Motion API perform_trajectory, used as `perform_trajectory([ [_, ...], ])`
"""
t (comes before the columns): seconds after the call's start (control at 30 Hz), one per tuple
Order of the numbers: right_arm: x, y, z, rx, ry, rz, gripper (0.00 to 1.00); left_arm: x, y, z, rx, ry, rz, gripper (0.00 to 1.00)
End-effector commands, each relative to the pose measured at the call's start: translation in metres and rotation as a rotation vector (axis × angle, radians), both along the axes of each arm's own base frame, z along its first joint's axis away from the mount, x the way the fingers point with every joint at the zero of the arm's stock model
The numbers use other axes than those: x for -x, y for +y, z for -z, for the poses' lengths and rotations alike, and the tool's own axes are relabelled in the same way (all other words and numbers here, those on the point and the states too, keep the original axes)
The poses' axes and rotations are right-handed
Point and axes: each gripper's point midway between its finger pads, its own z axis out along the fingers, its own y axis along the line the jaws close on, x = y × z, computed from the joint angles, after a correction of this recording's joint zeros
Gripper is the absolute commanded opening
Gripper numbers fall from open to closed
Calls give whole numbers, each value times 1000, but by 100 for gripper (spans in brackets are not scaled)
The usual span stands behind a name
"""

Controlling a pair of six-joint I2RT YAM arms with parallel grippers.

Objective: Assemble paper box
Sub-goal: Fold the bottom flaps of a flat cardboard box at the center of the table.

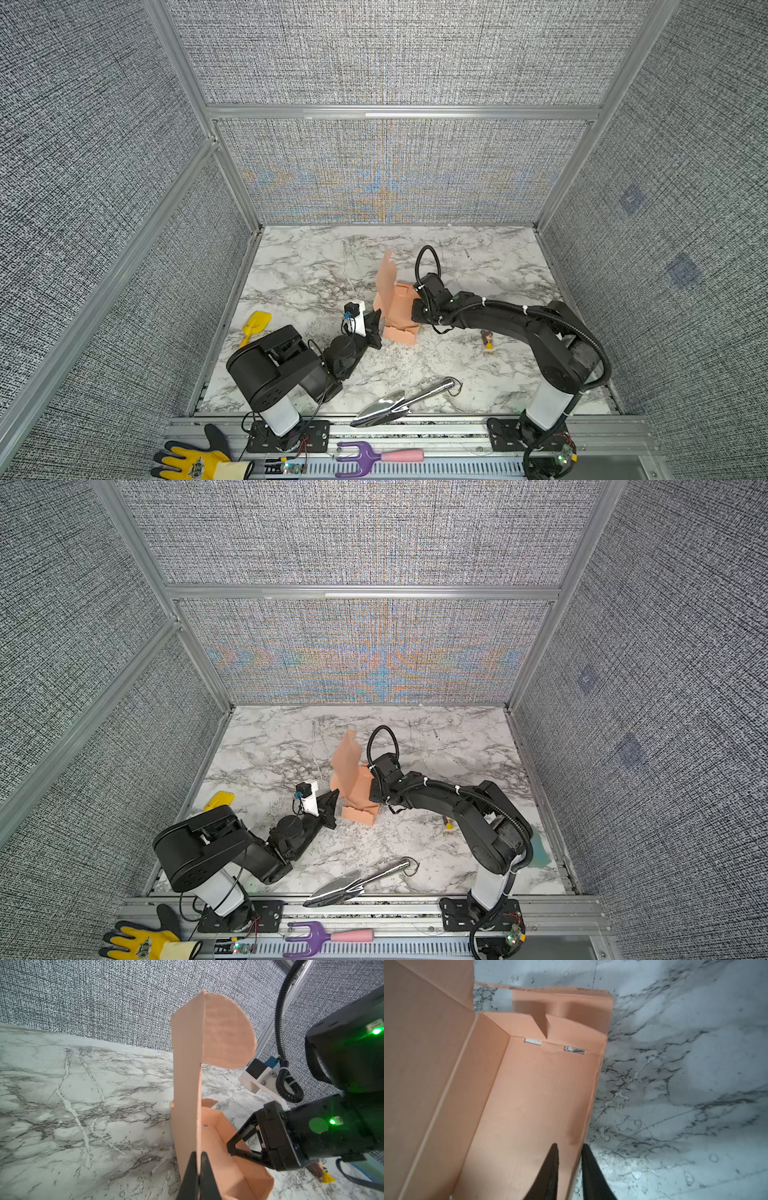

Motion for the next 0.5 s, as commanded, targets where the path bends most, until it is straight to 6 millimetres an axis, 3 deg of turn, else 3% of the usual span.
perform_trajectory([
  [0.0, 4, -2, 5, 68, 14, -27, 25, 3, -3, -9, 27, -27, 18, 0],
  [0.47, 1, 2, -2, 74, -24, -52, 32, 11, 0, -8, 36, -21, 23, 0],
])
